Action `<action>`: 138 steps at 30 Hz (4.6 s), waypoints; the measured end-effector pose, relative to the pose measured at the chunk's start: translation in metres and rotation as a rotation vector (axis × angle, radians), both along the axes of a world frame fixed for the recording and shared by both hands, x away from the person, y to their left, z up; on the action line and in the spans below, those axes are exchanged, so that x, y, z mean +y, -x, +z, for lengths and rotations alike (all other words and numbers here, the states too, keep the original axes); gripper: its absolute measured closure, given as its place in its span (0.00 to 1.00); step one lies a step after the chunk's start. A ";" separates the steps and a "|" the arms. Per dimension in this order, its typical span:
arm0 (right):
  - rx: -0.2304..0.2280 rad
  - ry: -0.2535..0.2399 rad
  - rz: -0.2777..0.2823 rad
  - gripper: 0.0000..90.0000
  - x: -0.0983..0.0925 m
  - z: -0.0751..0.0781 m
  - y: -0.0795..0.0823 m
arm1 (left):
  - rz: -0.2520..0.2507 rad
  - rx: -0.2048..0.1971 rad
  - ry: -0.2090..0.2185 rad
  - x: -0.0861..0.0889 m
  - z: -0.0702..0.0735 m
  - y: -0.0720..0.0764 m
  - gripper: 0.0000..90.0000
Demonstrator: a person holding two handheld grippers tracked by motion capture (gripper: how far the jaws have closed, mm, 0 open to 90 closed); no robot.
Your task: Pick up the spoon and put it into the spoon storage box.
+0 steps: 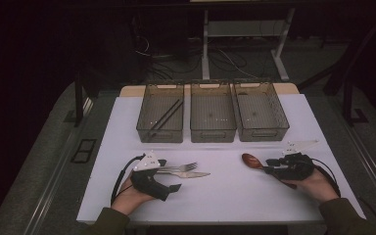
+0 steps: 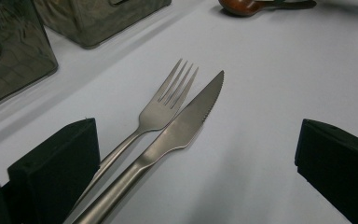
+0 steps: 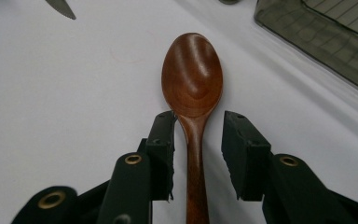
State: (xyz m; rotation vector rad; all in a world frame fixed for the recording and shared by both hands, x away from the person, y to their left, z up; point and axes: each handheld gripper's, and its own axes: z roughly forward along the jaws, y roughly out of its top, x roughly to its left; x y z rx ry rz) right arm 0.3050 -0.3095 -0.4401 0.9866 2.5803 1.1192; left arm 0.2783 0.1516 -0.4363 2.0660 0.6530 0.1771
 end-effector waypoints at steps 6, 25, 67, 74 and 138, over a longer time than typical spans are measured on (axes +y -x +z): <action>0.008 0.033 0.019 0.74 0.004 -0.006 -0.002 | -0.001 0.001 -0.001 0.000 0.000 0.000 0.00; -0.027 0.082 0.047 0.88 0.007 -0.009 0.004 | -0.001 0.001 -0.001 0.000 0.000 0.000 0.00; -0.057 -0.066 0.045 0.90 0.046 0.073 -0.040 | -0.003 -0.005 0.022 0.003 0.002 0.000 0.00; -0.060 -0.060 0.022 0.90 0.069 0.090 -0.065 | -0.007 -0.011 0.018 0.002 0.003 0.001 0.00; -0.002 -0.017 -0.174 0.57 0.161 0.064 -0.173 | -0.036 -0.024 0.005 0.000 0.003 0.002 0.00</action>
